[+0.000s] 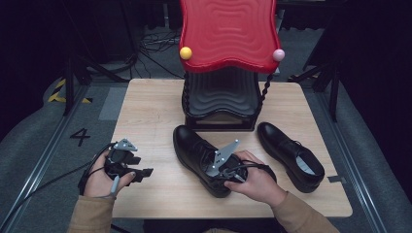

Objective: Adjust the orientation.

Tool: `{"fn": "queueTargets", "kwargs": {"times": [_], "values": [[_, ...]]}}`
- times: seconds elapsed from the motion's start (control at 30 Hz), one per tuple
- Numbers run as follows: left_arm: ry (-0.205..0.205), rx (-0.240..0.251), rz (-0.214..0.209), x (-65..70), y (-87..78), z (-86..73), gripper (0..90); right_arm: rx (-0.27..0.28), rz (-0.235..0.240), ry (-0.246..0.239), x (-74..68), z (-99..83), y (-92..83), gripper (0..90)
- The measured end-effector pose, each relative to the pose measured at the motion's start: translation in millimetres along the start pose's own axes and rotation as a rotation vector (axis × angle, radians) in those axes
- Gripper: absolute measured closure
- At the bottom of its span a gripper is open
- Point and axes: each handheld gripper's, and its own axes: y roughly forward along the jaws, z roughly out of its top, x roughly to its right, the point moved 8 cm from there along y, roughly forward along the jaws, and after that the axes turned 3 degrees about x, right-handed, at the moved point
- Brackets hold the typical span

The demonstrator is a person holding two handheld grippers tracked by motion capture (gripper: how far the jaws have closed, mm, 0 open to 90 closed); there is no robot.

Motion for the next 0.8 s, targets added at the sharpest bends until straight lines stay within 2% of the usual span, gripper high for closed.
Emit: {"fn": "queueTargets", "kwargs": {"times": [0.3, 0.4, 0.67, 0.8], "values": [[0.041, -0.011, -0.037, 4.5, 16.3, 22.8, 36.0, -0.006, -0.032, 0.036, -7.3, -17.7, -28.7, 82.0], [0.057, -0.019, -0.054, 7.3, 23.2, 32.2, 35.9, -0.007, -0.040, 0.071, -5.1, -30.3, -40.1, 81.6], [0.081, -0.028, -0.075, 11.7, 30.4, 41.3, 35.7, -0.044, -0.056, 0.124, -0.3, -49.5, -49.1, 81.1], [0.086, -0.026, -0.078, 12.5, 31.6, 44.8, 35.7, -0.089, -0.056, 0.161, -0.8, -59.9, -52.8, 80.4]]}}
